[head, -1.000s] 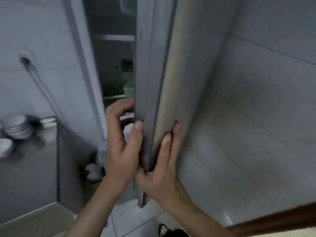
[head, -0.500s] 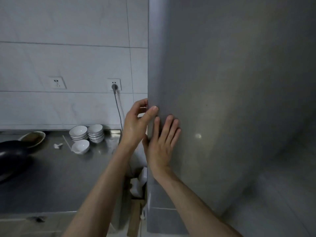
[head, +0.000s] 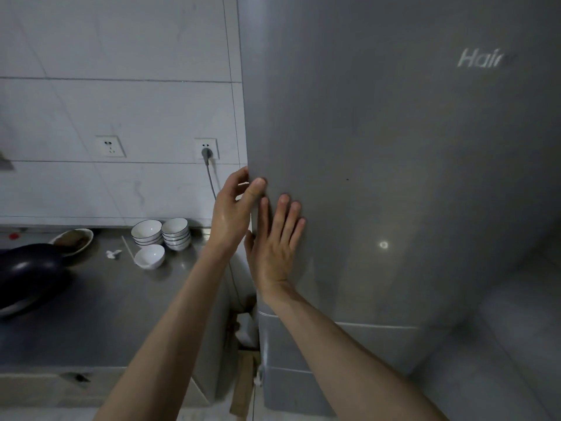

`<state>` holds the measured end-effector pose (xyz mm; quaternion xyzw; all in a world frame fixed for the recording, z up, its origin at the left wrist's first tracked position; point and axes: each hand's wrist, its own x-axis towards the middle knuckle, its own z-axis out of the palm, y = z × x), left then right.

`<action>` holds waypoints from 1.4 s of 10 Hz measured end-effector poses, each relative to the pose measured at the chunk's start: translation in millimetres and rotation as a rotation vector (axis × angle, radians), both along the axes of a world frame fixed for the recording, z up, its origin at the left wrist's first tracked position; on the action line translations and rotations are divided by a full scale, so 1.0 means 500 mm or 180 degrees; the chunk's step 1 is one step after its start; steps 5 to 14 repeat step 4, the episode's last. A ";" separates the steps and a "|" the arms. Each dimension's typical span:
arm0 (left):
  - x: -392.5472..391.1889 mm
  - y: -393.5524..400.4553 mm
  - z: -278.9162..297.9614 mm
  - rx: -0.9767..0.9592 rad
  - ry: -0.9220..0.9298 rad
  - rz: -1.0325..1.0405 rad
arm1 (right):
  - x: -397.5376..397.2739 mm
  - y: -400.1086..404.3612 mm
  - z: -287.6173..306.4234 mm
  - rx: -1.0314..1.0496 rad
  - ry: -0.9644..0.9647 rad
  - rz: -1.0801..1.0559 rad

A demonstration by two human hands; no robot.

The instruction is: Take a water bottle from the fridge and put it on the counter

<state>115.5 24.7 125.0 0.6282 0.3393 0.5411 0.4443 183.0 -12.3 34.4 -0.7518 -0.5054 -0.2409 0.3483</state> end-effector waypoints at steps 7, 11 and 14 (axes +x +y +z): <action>-0.078 -0.155 -0.464 -0.1573 0.0496 0.0158 | 0.180 -0.355 -0.231 -0.1187 -0.0206 0.1574; -0.078 -0.155 -0.464 -0.1573 0.0496 0.0158 | 0.180 -0.355 -0.231 -0.1187 -0.0206 0.1574; -0.078 -0.155 -0.464 -0.1573 0.0496 0.0158 | 0.180 -0.355 -0.231 -0.1187 -0.0206 0.1574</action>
